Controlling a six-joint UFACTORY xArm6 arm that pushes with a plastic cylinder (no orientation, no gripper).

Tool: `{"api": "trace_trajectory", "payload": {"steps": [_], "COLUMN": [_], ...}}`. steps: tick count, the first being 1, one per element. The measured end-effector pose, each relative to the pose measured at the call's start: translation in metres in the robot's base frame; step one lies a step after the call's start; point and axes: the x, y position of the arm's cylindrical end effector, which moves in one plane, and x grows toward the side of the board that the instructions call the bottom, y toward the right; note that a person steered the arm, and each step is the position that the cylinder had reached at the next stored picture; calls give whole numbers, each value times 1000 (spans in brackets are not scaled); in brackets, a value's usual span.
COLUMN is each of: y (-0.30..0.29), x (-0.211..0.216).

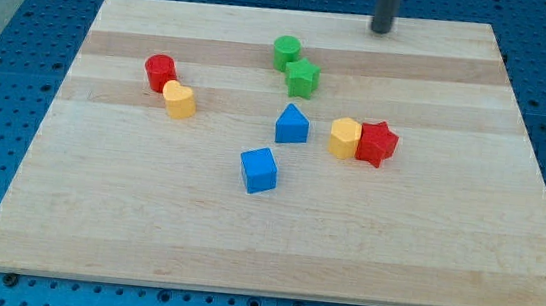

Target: Move the green circle towards top right

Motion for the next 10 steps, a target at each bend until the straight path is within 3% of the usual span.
{"api": "trace_trajectory", "payload": {"steps": [2,4,7,10], "y": [-97,-154,-169,-133], "x": [3,40,99,75]}}
